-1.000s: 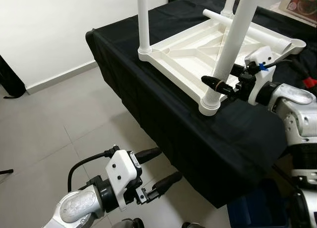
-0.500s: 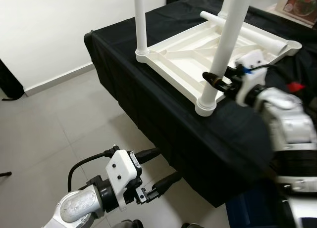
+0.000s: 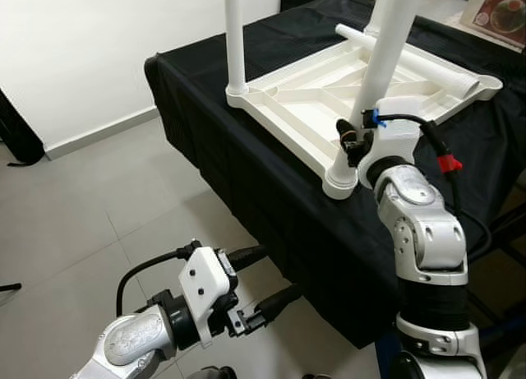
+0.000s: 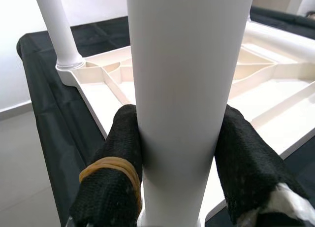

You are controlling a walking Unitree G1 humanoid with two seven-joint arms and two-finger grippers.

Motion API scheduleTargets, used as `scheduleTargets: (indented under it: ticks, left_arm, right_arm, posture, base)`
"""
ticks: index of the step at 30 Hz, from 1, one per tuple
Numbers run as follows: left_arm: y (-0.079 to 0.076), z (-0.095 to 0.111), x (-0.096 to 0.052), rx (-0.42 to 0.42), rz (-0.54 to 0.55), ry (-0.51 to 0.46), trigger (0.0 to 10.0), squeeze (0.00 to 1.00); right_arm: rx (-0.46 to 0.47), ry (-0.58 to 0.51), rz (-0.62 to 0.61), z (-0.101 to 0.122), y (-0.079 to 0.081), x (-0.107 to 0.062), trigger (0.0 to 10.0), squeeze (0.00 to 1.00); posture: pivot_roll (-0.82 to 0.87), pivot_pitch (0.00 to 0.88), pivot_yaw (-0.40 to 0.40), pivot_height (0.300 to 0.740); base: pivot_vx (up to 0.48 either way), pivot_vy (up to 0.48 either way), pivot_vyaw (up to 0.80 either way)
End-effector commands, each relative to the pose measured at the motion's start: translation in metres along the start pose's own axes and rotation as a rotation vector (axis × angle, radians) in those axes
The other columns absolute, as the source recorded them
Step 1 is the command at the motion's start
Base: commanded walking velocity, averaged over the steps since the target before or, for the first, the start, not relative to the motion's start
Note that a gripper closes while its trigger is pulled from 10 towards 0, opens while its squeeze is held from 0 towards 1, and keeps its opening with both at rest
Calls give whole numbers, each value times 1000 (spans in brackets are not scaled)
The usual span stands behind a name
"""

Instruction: Building children table

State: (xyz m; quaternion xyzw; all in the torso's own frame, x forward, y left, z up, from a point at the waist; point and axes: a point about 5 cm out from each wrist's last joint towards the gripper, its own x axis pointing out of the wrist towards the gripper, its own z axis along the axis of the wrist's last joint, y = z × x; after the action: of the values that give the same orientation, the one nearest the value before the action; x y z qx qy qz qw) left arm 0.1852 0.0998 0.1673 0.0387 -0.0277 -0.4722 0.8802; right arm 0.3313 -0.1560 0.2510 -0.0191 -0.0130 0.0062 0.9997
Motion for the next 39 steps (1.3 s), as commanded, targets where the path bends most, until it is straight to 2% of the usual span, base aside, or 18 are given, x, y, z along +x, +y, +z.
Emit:
scheduleTargets:
  ticks: [1,2,3,5,6,7,9,11,13,14,15,16,21,22,26,27,28,39]
  left_arm:
    - [-1,-4,-1,-3,1,15,10000,0]
    - [-1,-4,-1,-3,1,15,10000,0]
    - [-1,-4,0,-3,0,15,10000,0]
    - [-1,-4,0,-3,-1,14,10000,0]
    - [-1,-4,0,-3,-1,15,10000,0]
    - [-1,-4,0,-3,-1,15,10000,0]
    - [-1,-4,1,-5,-2,15,10000,0]
    - [-1,-4,1,-5,-3,15,10000,0]
    - [-1,-5,1,-7,-4,14,10000,0]
    - [-1,-5,1,-6,-5,15,10000,0]
    - [-1,-5,1,-6,-5,15,10000,0]
    - [-1,-5,2,-6,-4,14,10000,0]
    - [0,-5,2,-1,-2,11,10000,0]
    - [0,-4,2,0,-2,10,10000,0]
    - [-1,-4,2,2,-2,10,10000,0]
    - [-1,-4,2,3,-2,10,10000,0]
    - [-1,-4,2,3,-1,10,10000,0]
    - [0,-4,-1,6,4,17,10000,0]
  right_arm:
    - [33,66,-43,-10,-11,0,10000,408]
    - [33,66,-43,-10,-11,0,10000,408]
    - [39,44,-3,-3,-11,2,10000,1000]
    - [49,4,72,9,-12,6,10000,1000]
    - [41,-18,159,14,-11,8,10000,1000]
    - [41,-18,159,14,-11,8,10000,1000]
    - [35,-39,305,22,-14,12,10000,1000]
    - [29,-41,360,23,-15,12,10000,1000]
    - [9,-45,470,25,-17,12,10000,1000]
    - [-34,-38,511,24,-19,11,10000,1000]
    - [-34,-38,511,24,-19,11,10000,1000]
    - [-40,-26,593,24,-19,7,10000,1000]
    - [-76,7,717,22,-19,1,10000,1000]
    - [-64,1,693,23,-24,5,10000,0]
    - [-78,-12,614,23,-34,14,10000,0]
    - [-83,-16,592,22,-37,17,3804,0]
    - [-71,-21,597,22,-38,18,0,0]
    - [-58,-34,585,18,-38,19,0,0]
  posture:
    - [-19,174,-11,740]
    - [-19,174,-11,740]
    - [-18,177,-12,740]
    - [-21,177,-12,740]
    - [-22,178,-12,740]
    - [-22,178,-12,740]
    - [-22,175,-13,740]
    - [-22,175,-13,740]
    - [-23,170,-15,740]
    - [-20,168,-16,740]
    - [-20,168,-16,740]
    - [-18,162,-18,740]
    - [-14,158,-22,740]
    - [-10,145,-23,740]
    - [-4,143,-23,740]
    - [-1,147,-22,740]
    - [-1,149,-20,740]
    - [0,149,-19,740]
  base:
    - [0,0,0]
    - [0,0,0]
    - [0,0,0]
    - [0,0,0]
    - [0,0,0]
    - [0,0,0]
    - [0,0,0]
    - [0,0,0]
    - [0,0,0]
    - [0,0,0]
    - [0,0,0]
    - [0,0,0]
    - [0,0,0]
    - [0,0,0]
    - [0,0,0]
    - [0,0,0]
    - [0,0,0]
    - [0,0,0]
